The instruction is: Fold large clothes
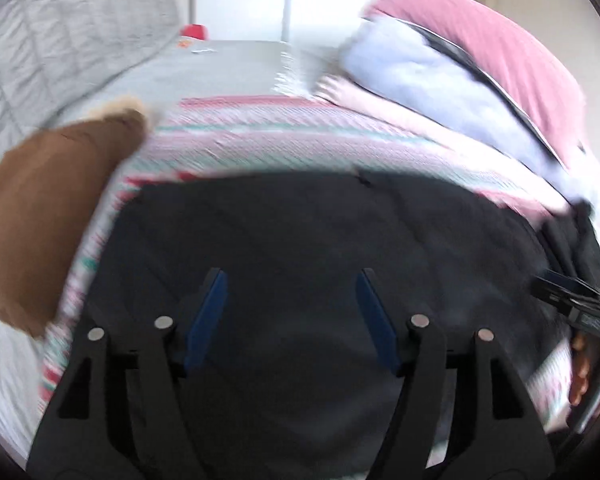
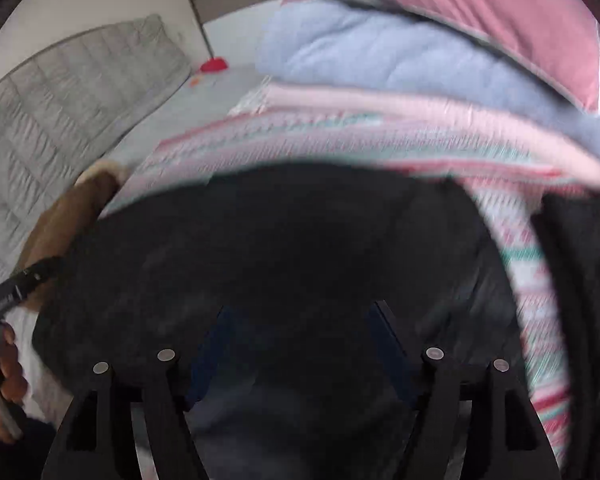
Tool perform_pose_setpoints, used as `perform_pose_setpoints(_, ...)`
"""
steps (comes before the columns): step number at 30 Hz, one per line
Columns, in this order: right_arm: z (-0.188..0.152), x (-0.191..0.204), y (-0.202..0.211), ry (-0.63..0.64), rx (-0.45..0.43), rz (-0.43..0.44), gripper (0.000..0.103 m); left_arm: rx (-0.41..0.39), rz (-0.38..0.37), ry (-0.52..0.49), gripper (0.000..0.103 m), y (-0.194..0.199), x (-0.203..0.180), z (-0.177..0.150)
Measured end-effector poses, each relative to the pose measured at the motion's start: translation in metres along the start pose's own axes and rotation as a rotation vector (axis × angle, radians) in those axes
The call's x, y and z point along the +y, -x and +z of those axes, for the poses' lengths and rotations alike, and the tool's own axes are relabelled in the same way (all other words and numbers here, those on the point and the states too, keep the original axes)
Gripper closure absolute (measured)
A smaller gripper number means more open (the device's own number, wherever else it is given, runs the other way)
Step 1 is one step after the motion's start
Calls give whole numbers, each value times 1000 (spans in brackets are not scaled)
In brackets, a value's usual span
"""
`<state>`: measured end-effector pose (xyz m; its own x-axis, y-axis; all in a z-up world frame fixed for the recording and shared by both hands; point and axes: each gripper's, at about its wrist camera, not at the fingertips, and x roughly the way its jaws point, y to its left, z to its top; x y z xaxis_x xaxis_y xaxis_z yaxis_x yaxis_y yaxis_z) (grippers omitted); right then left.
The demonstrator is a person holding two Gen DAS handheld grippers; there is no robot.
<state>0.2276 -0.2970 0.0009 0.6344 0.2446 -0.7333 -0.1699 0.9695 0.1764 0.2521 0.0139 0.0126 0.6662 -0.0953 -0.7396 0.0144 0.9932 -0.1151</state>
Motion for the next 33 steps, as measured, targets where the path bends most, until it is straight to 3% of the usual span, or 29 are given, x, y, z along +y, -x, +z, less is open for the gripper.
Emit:
perform_pose_setpoints(5,-33,3,7,27,-12,-78,28,-1,76,39,24,2,6,-42)
perform_pose_setpoints(8,-45,-4,-9,45,33,-114,27,87,117,62,23,-28,21,-53)
perform_pose_setpoints(12,-51,-13,-31,25,90,-118,14,77,164,56,18,-40,23,-59)
perform_pose_setpoints(20,-48,-12,-46,12,137,-124,13,84,162,75,17,-33,27,-56)
perform_pose_setpoints(27,-49,-19,-44,8,141,-111,12,33,169,217,17,5,80,-63)
perform_pose_setpoints(30,-51,-19,-46,9,152,-119,9,55,210,246,17,-1,100,-77)
perform_pose_setpoints(33,-48,-15,-49,12,167,-122,5,100,195,228,17,-20,106,-85)
